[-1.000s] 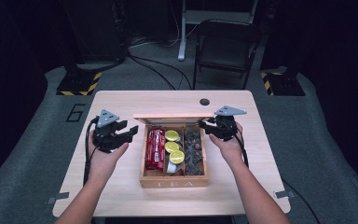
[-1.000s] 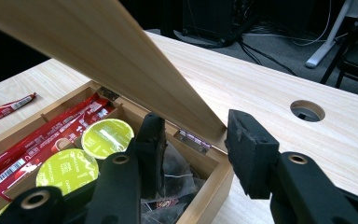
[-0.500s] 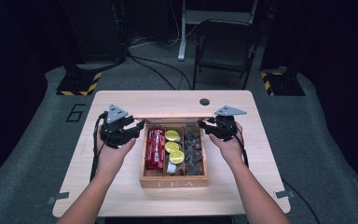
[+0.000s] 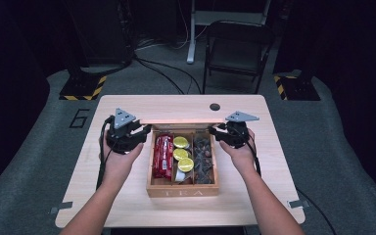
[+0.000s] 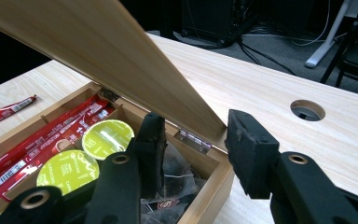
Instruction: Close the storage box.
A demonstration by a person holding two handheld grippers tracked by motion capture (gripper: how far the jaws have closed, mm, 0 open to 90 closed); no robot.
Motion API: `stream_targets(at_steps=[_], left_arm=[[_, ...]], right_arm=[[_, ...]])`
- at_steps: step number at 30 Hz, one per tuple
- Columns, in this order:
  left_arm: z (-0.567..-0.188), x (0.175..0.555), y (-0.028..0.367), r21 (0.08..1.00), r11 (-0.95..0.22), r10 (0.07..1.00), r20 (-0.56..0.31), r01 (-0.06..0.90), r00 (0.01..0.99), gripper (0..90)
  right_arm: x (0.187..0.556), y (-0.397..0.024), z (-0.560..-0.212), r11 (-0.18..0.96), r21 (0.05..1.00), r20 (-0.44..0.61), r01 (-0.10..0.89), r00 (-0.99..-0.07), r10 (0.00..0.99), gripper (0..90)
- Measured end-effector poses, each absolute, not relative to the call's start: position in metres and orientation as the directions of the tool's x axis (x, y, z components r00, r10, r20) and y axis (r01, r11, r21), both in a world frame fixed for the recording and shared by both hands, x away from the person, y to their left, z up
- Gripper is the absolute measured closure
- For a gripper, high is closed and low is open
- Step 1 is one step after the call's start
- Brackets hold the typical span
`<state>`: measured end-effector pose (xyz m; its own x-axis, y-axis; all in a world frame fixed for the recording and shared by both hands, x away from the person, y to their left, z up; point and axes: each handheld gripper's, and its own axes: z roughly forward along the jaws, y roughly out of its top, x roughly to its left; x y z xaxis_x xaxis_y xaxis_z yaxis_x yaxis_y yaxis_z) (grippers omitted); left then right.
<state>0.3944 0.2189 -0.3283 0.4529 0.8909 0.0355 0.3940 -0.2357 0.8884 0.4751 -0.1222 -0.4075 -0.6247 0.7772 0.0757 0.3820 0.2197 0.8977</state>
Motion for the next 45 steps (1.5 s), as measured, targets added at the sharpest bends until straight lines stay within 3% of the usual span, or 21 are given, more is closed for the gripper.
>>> stream_targets(at_steps=[25,38,45], left_arm=[[-0.327,0.402,0.224,0.901,-0.209,0.882,0.005,0.379,0.472,62.6],[-0.344,0.379,0.223,0.908,-0.244,0.874,0.054,0.340,0.482,62.4],[-0.355,0.365,0.223,0.903,-0.265,0.867,0.070,0.338,0.493,61.9]], right_arm=[[0.455,-0.125,-0.390,0.216,0.894,0.073,0.392,-0.603,0.794,55.3],[0.410,-0.125,-0.374,0.264,0.911,-0.002,0.316,-0.638,0.770,50.3],[0.395,-0.133,-0.373,0.263,0.911,0.014,0.317,-0.661,0.750,50.3]])
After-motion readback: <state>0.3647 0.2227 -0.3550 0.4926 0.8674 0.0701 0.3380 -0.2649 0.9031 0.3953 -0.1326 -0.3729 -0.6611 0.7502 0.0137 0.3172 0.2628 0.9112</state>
